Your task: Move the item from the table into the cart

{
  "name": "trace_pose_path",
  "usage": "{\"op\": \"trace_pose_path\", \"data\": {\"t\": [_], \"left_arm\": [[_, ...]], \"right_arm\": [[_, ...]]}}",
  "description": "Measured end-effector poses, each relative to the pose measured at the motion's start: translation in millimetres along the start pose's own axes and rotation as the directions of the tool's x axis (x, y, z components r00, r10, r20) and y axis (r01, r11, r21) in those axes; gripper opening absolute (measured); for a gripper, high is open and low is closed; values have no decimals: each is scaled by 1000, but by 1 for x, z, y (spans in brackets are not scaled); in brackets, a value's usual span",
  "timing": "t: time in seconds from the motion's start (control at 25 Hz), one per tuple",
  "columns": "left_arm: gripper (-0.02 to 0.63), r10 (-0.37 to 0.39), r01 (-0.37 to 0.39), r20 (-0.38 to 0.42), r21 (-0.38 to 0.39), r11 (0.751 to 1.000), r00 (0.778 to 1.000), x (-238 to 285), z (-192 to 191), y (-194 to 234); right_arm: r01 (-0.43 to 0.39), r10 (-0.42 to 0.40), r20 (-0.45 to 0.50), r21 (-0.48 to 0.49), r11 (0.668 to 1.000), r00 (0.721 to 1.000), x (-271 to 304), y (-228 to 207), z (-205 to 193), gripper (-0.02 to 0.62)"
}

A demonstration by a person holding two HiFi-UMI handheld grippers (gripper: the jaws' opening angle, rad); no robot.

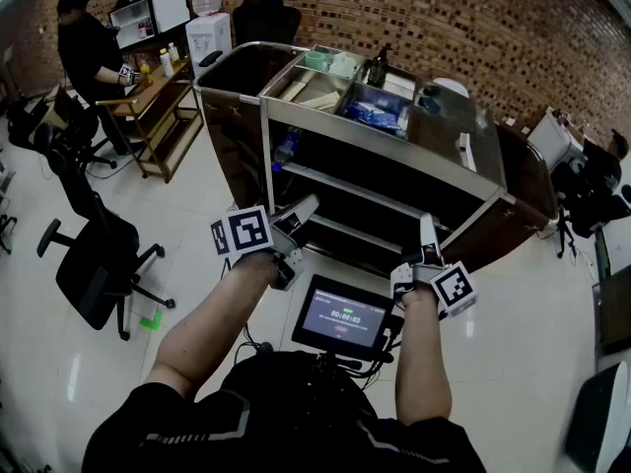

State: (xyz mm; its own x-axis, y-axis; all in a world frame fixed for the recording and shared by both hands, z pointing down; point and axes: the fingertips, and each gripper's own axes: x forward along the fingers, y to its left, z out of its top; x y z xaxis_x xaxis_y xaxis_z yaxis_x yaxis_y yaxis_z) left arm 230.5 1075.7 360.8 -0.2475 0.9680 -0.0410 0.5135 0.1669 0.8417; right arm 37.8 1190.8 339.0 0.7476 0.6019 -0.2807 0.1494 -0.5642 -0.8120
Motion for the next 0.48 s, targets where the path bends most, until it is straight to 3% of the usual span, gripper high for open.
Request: {"op": "trace_pose_path", "data": {"t": [0.12, 0.28, 0.48], "left_arm": [[0, 36, -38, 39, 49, 998, 999, -9, 6, 1], [0, 113, -125, 150, 75, 989, 982, -61, 21, 8], [0, 186, -218, 276, 90, 972, 943, -137, 36, 4]], "right_arm": [[-19, 17, -59, -37, 999, 998, 11, 9, -10, 0], [-29, -13, -210, -197, 980, 978, 24, 24, -44, 0], [-135, 66, -338, -184, 974, 939, 37, 69, -100, 0]]}}
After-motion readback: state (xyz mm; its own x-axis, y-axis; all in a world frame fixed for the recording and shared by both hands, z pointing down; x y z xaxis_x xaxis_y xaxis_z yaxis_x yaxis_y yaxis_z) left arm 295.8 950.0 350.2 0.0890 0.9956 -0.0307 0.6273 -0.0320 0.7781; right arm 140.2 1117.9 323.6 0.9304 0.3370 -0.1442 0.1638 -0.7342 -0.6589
